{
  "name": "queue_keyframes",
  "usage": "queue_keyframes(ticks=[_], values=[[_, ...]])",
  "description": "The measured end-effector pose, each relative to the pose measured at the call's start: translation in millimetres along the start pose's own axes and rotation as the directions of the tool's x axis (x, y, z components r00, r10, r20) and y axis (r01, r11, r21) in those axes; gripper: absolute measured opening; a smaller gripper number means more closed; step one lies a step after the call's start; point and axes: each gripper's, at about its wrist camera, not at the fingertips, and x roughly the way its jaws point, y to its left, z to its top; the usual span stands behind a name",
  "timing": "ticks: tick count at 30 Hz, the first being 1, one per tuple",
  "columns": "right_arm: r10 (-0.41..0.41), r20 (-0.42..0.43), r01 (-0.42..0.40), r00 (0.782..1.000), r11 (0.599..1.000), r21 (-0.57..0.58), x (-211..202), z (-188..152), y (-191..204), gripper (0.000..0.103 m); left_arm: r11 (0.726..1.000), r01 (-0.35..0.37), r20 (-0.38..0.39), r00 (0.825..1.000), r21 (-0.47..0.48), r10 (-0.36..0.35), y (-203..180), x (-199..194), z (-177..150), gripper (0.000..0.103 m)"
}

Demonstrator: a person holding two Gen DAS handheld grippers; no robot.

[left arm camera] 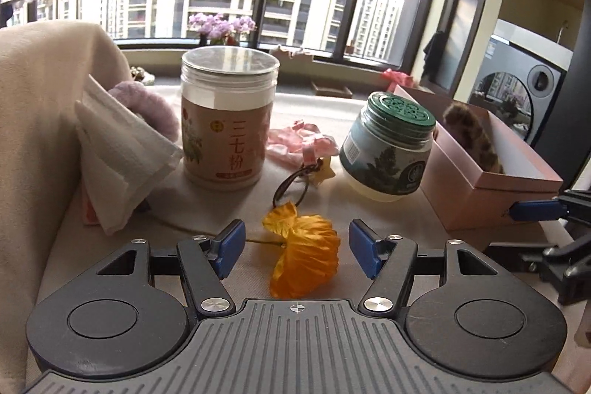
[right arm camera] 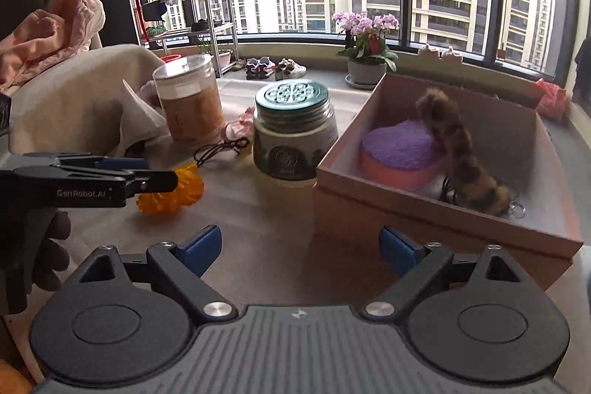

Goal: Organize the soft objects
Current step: 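Grasp the orange artificial flower with the left gripper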

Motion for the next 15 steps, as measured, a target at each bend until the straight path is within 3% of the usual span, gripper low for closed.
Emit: queue_keyframes(ticks=[6, 8, 10, 15], values=[[-0.020, -0.064, 0.018, 0.998, 0.999, -0.029, 28.5, -23.4, 13.3, 0.094, 0.997, -0.048, -0.010, 0.999, 0.054, 0.049, -11.7, 20.2, -5.5, 0.067], [-0.036, -0.061, 0.032, 0.997, 0.998, -0.059, 29.6, -26.7, 17.4, 0.096, 0.996, -0.049, -0.011, 0.999, 0.073, 0.050, -12.0, 21.1, -7.5, 0.058], [-0.038, -0.065, 0.034, 0.997, 0.998, -0.062, 30.7, -25.7, 19.1, 0.098, 0.993, -0.059, -0.004, 0.998, 0.105, 0.059, -12.2, 18.3, -9.6, 0.020], [-0.035, -0.076, 0.030, 0.997, 0.997, -0.069, 36.5, -26.3, 20.7, 0.103, 0.992, -0.055, 0.003, 0.998, 0.116, 0.055, -6.5, 5.6, -15.5, 0.020]])
